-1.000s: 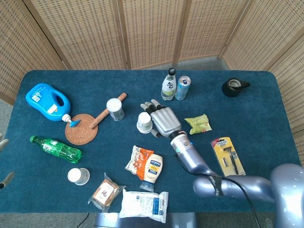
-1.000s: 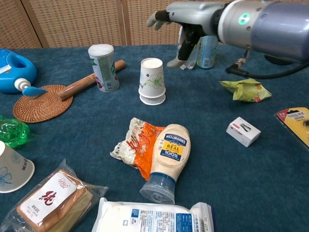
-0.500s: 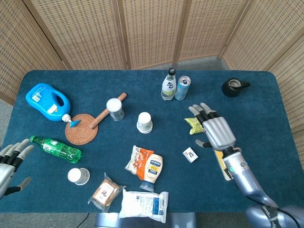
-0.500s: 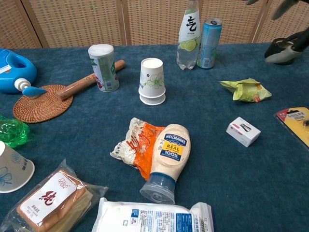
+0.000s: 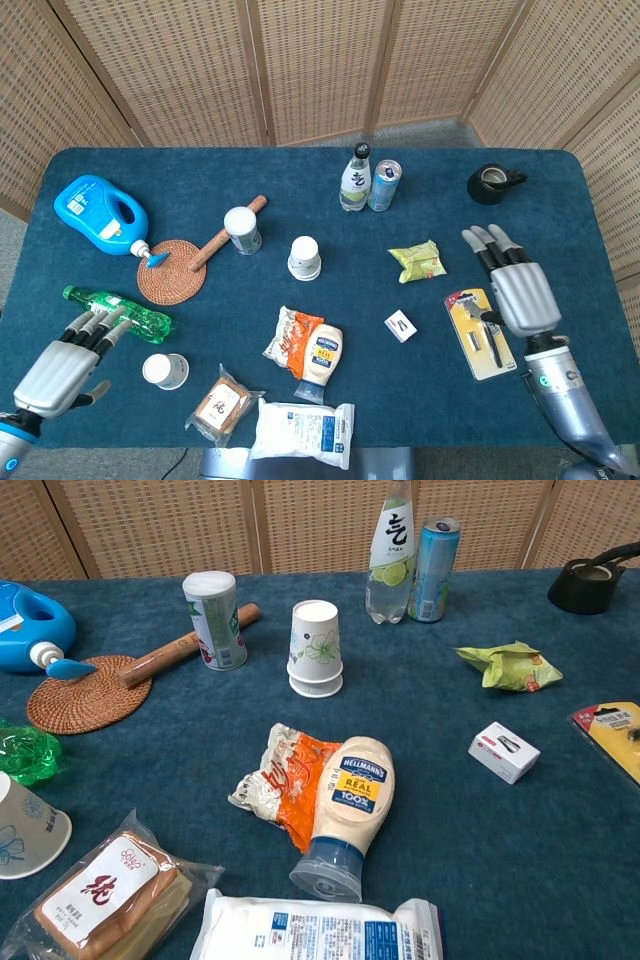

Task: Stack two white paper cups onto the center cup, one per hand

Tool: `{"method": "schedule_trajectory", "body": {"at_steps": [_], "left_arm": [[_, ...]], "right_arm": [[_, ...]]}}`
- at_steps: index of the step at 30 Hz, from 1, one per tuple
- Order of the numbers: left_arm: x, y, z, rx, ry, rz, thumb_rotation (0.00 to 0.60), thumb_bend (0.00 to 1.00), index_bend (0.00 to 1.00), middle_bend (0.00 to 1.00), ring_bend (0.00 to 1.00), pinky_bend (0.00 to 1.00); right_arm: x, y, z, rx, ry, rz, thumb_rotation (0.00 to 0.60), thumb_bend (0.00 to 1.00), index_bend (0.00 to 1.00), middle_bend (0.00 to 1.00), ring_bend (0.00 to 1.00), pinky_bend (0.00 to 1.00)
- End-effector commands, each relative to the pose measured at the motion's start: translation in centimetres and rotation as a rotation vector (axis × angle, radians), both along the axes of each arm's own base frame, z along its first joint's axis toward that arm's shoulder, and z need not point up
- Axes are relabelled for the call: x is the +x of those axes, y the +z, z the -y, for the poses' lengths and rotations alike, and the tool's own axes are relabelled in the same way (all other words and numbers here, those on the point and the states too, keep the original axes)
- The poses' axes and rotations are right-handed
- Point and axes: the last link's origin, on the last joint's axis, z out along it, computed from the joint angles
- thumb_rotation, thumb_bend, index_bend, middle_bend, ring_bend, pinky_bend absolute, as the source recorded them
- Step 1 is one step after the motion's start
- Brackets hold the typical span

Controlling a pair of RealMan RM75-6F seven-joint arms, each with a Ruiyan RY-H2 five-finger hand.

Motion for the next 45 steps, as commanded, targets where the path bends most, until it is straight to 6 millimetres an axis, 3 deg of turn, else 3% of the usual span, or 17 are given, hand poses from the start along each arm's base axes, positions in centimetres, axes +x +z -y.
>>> {"method": "schedule_trajectory", "body": {"at_steps": [1, 9, 15, 22, 38, 43, 45], "left_arm": [[0.5, -0.9, -0.1, -0.016, -0.005, -0.003, 0.600, 0.33, 0.00, 0.00, 0.00, 0.08], [0.9, -2.0, 0.2, -0.031, -0.012, -0.033, 0.600, 0.33, 0.00, 0.00, 0.00, 0.09], [1.1, -2.6, 0.2, -0.041, -0.017, -0.060, 0.600, 0.33, 0.00, 0.00, 0.00, 0.09], [1.0, -3.8, 0.3, -0.065, -0.009, -0.089, 0.600, 0.33, 0.00, 0.00, 0.00, 0.09], [1.5, -7.7, -1.3, -0.112, -0.021, -0.073, 0.600, 0.33, 0.01, 0.01, 0.00, 0.15], [1.8, -8.5, -1.6, -0.129, -0.023, -0.080, 0.600, 0.33, 0.11, 0.10, 0.02, 0.24], [1.9, -8.8, -1.7, -0.132, -0.026, -0.081, 0.600, 0.34, 0.21, 0.21, 0.10, 0.29]], "right_arm": [[-2.0, 0.9, -0.6, -0.033, -0.021, 0.013, 0.600, 0.20, 0.00, 0.00, 0.00, 0.24], [-6.3, 2.7, -2.0, -0.064, -0.061, 0.032, 0.600, 0.19, 0.01, 0.00, 0.00, 0.24], [-8.4, 3.6, -4.1, -0.113, -0.090, 0.036, 0.600, 0.19, 0.01, 0.00, 0.00, 0.24], [-8.8, 3.9, -5.5, -0.145, -0.101, 0.065, 0.600, 0.19, 0.02, 0.00, 0.00, 0.24], [-8.8, 4.2, -5.7, -0.158, -0.120, 0.106, 0.600, 0.19, 0.02, 0.00, 0.00, 0.24], [-8.9, 4.0, -5.7, -0.153, -0.123, 0.111, 0.600, 0.19, 0.03, 0.00, 0.00, 0.24], [-8.9, 4.0, -5.7, -0.153, -0.121, 0.114, 0.600, 0.20, 0.03, 0.00, 0.00, 0.24]]}}
